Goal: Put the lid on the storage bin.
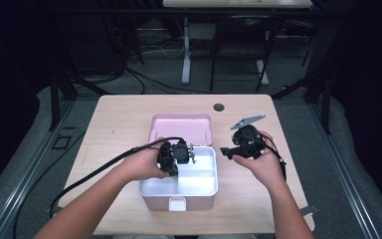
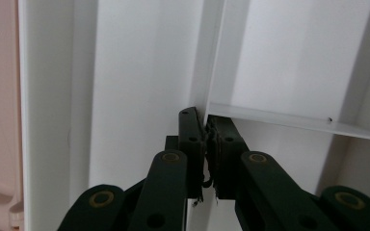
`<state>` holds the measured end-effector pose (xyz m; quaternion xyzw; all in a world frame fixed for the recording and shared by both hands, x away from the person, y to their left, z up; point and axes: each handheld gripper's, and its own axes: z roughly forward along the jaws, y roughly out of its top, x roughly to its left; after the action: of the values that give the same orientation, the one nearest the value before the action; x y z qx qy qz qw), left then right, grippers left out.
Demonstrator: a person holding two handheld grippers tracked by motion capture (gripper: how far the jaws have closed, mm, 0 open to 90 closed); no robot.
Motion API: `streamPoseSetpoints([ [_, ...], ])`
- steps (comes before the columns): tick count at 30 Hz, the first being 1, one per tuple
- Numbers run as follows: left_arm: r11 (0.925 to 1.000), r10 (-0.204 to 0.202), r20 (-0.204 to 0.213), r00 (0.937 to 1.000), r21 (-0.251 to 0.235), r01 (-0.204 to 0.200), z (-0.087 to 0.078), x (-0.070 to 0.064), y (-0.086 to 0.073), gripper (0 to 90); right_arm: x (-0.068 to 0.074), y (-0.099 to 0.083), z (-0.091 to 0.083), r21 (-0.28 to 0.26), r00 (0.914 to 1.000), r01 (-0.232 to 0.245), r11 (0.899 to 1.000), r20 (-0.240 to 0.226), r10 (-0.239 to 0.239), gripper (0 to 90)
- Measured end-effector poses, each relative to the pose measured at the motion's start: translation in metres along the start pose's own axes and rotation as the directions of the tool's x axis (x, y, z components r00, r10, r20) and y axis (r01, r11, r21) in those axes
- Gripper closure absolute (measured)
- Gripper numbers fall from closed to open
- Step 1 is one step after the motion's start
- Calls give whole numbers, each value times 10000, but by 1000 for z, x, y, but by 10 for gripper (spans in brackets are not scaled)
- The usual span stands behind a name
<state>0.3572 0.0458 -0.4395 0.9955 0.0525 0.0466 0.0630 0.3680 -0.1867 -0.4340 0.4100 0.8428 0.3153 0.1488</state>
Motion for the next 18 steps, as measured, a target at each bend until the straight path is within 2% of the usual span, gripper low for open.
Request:
streamPoseSetpoints([
  [4, 10000, 5, -60, 10000, 1, -5, 0, -1, 0, 851, -4, 8, 7, 288, 9999, -114, 9995, 103, 111, 415],
  [9, 9999, -14, -109, 9999, -105, 13, 0, -1, -1, 851, -5, 15, 15, 379, 9999, -68, 9993, -107, 73, 415],
  [11, 9999, -11, -112, 9999, -107, 10, 0, -1, -1, 851, -4, 20, 19, 501, 9997, -50, 9987, 252, 38, 416],
  [12, 9999, -11, -112, 9999, -107, 10, 0, -1, -1, 851, -5, 22, 21, 456, 9999, -102, 9989, 96, 98, 416],
  [18, 10000, 85, -106, 9999, -16, -86, 0, -2, -1, 853, -9, 28, 27, 327, 9989, -460, 9984, 46, 458, 411],
])
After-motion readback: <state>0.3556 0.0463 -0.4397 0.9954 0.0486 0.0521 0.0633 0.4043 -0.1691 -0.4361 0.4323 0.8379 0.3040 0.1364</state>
